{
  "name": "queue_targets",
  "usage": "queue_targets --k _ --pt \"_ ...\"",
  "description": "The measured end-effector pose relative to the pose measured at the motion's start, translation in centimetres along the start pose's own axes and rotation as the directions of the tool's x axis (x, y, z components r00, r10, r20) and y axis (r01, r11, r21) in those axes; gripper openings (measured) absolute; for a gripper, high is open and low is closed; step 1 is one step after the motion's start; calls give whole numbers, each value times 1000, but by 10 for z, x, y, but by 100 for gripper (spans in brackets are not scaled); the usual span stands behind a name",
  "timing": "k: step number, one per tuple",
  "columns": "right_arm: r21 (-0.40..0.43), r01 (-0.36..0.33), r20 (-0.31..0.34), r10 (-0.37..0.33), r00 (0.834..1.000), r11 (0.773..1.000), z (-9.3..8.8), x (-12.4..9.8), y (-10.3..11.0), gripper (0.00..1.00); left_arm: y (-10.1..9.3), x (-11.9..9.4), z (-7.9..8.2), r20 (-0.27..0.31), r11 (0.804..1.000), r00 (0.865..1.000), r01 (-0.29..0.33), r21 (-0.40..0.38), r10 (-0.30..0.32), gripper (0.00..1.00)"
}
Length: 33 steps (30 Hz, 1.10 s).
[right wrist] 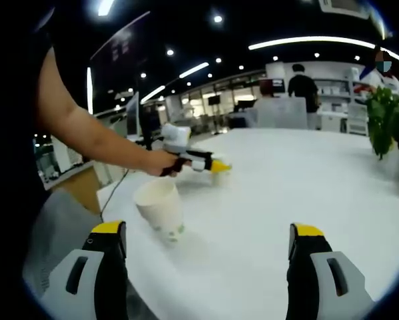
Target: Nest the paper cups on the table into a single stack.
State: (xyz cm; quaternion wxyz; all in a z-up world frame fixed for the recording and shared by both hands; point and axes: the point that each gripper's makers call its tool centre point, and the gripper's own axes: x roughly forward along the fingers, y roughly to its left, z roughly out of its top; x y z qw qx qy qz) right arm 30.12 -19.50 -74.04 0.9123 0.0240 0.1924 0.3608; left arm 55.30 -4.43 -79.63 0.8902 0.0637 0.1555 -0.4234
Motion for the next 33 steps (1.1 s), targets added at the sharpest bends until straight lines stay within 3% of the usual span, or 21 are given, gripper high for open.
queue_targets --k 18,27,33 --pt "-6 -6 0 6 1000 1000 1 -1 1 100 6 -2 14 -18 999 999 31 -29 -32 39" --pt "-3 -9 12 9 1000 1000 3 0 3 100 0 -4 20 -34 998 998 58 1 -58 39" --pt "-6 -13 12 13 1000 1000 2 0 4 100 1 -5 33 -33 998 997 66 15 -66 39"
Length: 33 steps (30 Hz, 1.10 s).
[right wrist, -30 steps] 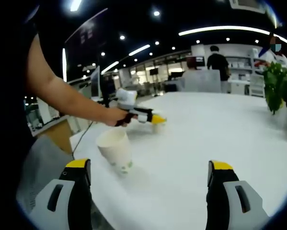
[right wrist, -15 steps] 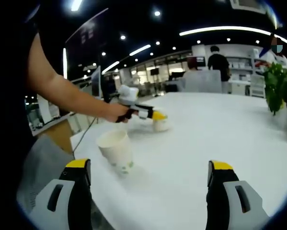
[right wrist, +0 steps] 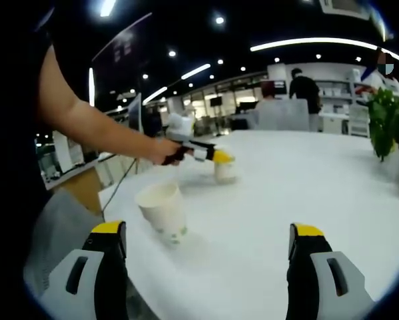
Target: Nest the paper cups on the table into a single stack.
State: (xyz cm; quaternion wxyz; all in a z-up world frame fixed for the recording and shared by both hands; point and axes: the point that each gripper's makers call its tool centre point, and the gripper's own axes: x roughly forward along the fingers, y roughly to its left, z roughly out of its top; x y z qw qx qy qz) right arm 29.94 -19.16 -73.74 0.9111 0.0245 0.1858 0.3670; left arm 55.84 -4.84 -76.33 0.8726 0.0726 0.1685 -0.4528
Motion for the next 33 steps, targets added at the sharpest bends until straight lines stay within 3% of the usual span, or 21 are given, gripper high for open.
queue_targets --k 4,22,33 --pt "-3 -1 5 1 1000 1000 3 0 1 100 4 -1 6 -4 1000 1000 0 7 0 39" --pt "-17 1 17 0 1000 1000 8 -3 4 100 5 -16 62 17 999 1000 -6 42 5 40" --pt "-25 0 19 1 1000 1000 9 -6 6 100 7 -23 96 20 1000 1000 1 16 -1 40"
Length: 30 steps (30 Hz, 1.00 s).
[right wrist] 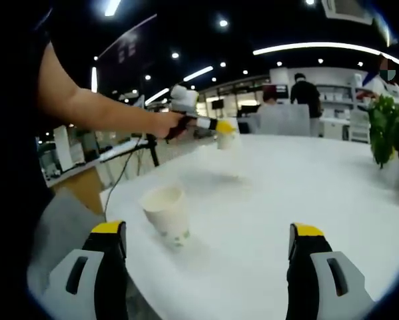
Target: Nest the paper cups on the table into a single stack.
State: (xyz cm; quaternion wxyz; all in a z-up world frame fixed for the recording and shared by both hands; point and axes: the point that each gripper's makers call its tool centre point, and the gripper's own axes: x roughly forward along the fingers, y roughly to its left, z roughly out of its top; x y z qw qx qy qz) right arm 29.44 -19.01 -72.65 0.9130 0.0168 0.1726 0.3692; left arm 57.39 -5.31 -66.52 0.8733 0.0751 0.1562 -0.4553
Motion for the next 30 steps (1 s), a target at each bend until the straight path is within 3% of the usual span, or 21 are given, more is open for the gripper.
queue_targets --k 15,30 --pt "-10 -2 14 2 1000 1000 5 -2 2 100 6 -9 34 26 1000 1000 -10 17 10 39" --pt "-22 0 21 1 1000 1000 8 -4 4 100 -8 -11 44 25 1000 999 20 23 -20 39"
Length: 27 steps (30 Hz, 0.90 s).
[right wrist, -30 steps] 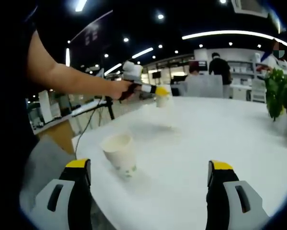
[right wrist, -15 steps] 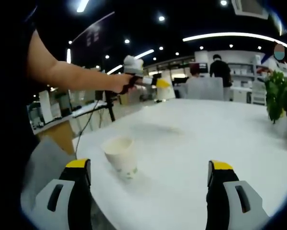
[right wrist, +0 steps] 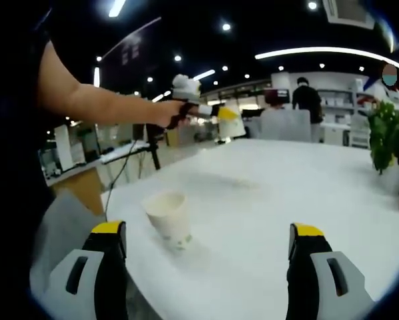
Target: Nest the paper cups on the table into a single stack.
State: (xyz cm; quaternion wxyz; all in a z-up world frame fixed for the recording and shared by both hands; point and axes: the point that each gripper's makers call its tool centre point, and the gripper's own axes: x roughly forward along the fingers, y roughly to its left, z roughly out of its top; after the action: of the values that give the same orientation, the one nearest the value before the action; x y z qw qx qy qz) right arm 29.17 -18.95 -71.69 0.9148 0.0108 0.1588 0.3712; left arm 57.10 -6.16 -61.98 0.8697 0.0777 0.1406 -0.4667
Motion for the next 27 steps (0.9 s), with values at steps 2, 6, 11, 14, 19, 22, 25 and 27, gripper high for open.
queue_targets --k 2,6,11,14,19,22,25,27 --pt "0 -1 3 1 1000 1000 1 0 1 100 -2 -1 2 -2 1000 1000 2 5 -2 39" --pt "-5 -5 5 5 1000 1000 2 0 3 100 -7 -3 3 -7 1000 1000 13 -1 -13 39" --pt "-10 -8 5 9 1000 1000 3 0 5 100 -14 -9 5 -7 1000 1000 22 2 -22 39" --pt "-14 -9 7 10 1000 1000 4 0 5 100 -17 -12 5 -3 1000 1000 25 8 -25 39" --pt "-22 -12 11 12 1000 1000 7 -1 8 100 -23 -17 7 5 999 999 34 19 -34 39" --pt "-28 -15 11 15 1000 1000 8 -1 9 100 -29 -19 10 9 999 999 43 18 -43 39" --pt "-32 -18 12 18 1000 999 9 0 10 100 -33 -19 10 4 998 998 55 28 -55 39" --pt "-34 -19 14 19 1000 999 10 0 10 100 -35 -20 10 5 998 998 59 28 -59 39"
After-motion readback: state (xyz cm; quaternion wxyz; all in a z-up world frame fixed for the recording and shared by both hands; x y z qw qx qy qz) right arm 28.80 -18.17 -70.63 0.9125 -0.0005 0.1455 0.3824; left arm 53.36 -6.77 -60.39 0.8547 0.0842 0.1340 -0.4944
